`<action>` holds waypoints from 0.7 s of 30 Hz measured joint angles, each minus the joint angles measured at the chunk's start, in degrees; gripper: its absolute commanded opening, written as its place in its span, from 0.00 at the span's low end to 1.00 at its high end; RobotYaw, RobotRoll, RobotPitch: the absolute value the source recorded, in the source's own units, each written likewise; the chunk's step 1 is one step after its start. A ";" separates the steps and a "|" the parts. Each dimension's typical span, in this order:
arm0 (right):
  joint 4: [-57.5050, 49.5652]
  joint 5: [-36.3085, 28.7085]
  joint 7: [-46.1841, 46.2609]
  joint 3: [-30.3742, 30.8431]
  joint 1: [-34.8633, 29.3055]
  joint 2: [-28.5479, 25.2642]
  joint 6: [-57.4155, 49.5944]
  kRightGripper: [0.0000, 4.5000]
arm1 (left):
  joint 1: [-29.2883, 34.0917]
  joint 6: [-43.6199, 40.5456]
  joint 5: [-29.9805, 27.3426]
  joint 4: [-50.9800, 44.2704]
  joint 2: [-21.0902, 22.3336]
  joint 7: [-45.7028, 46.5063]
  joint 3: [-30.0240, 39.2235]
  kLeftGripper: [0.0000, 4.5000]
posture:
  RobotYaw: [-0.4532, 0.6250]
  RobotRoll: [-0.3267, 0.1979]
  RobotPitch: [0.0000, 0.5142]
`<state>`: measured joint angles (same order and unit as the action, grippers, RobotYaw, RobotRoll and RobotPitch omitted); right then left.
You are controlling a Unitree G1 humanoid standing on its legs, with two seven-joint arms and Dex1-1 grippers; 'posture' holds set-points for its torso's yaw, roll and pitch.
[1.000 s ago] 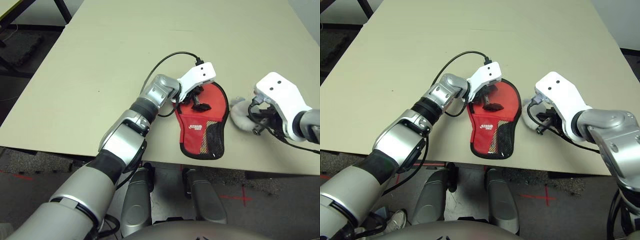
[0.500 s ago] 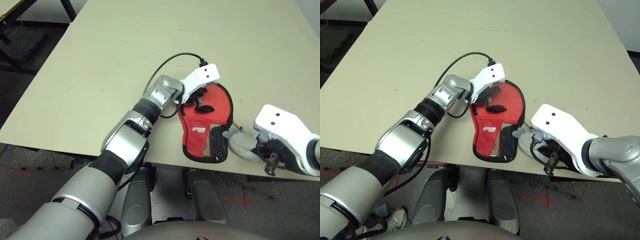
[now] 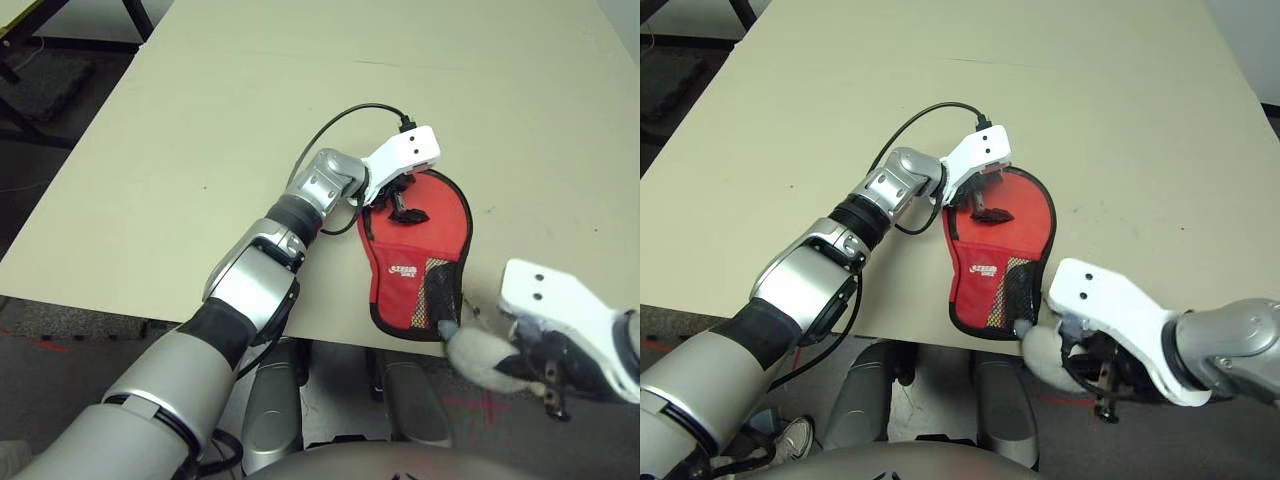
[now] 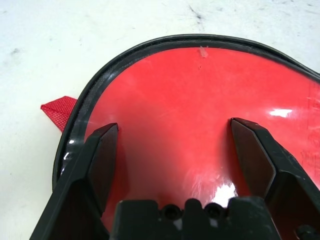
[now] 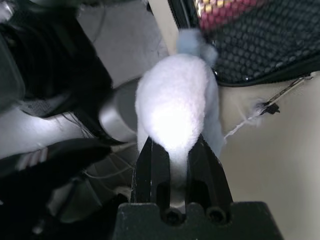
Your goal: Store the ping-pong paddle in its case and zip it.
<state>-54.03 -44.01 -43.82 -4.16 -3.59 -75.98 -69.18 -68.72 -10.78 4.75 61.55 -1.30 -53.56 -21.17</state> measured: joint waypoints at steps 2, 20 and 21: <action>1.09 1.65 -1.60 1.64 0.07 -0.22 3.12 0.02 | -0.16 0.01 0.15 0.15 -0.12 0.01 0.00 1.00 | 0.15 0.62 0.55; 14.37 -16.90 -17.84 -22.80 3.32 -3.86 -7.67 0.65 | 1.52 0.39 0.66 -2.25 2.14 -1.74 2.35 1.00 | 0.19 0.62 0.49; 17.05 -18.60 -18.76 -24.18 5.16 -4.07 -8.81 0.73 | 1.83 -0.26 0.51 -2.95 2.63 -2.10 2.77 1.00 | 0.20 0.62 0.49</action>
<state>-36.98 -62.61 -62.58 -28.34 1.57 -80.06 -77.99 -66.89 -11.04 5.26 58.60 1.33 -55.66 -18.39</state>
